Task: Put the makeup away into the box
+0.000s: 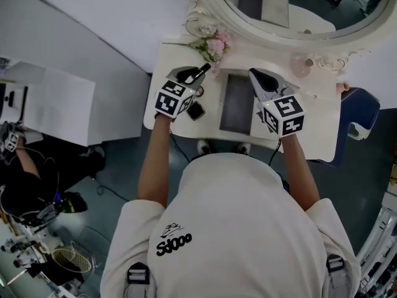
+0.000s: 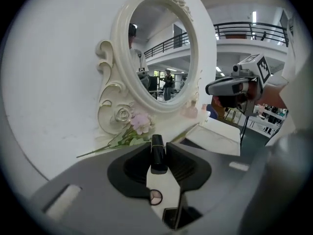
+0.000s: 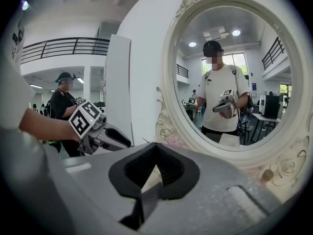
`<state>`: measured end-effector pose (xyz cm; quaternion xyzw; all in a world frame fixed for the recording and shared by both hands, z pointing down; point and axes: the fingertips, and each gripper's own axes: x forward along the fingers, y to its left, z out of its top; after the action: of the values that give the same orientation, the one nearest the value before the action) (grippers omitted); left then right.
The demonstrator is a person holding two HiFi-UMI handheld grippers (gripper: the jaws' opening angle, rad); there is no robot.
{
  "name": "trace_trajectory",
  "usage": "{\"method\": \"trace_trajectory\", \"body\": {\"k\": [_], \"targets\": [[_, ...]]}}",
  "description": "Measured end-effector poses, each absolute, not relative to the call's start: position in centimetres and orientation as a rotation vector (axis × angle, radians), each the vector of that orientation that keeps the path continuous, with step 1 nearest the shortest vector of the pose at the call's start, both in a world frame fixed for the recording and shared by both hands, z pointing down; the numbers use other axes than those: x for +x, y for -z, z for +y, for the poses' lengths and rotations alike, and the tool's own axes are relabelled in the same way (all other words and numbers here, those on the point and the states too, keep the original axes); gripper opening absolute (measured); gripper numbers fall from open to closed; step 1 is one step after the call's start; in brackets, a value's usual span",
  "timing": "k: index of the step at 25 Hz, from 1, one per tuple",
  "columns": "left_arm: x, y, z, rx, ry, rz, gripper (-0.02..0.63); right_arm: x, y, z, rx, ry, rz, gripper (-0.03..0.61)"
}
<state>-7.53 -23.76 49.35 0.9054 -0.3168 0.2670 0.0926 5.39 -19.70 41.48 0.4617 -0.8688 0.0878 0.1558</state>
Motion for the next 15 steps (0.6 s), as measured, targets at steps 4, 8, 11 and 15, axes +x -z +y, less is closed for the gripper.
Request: {"method": "trace_trajectory", "body": {"k": [4,8,11,15], "targets": [[-4.0,-48.8,-23.9,2.727,-0.748,-0.826,0.115,7.2,-41.5,-19.5,1.391,-0.258,-2.448,0.002],[-0.2,-49.9,-23.1,2.755,-0.809,-0.693,0.115,9.6,-41.8,-18.6,1.469,-0.286,-2.399,0.002],[2.7,-51.8,-22.1,2.760,-0.876,-0.575,0.115,11.5,-42.5,-17.3,1.527,-0.316,-2.350,0.002],[5.3,-55.2,-21.3,2.730,-1.022,-0.483,0.115,13.5,-43.3,-15.9,1.574,-0.359,-2.300,0.002]]}}
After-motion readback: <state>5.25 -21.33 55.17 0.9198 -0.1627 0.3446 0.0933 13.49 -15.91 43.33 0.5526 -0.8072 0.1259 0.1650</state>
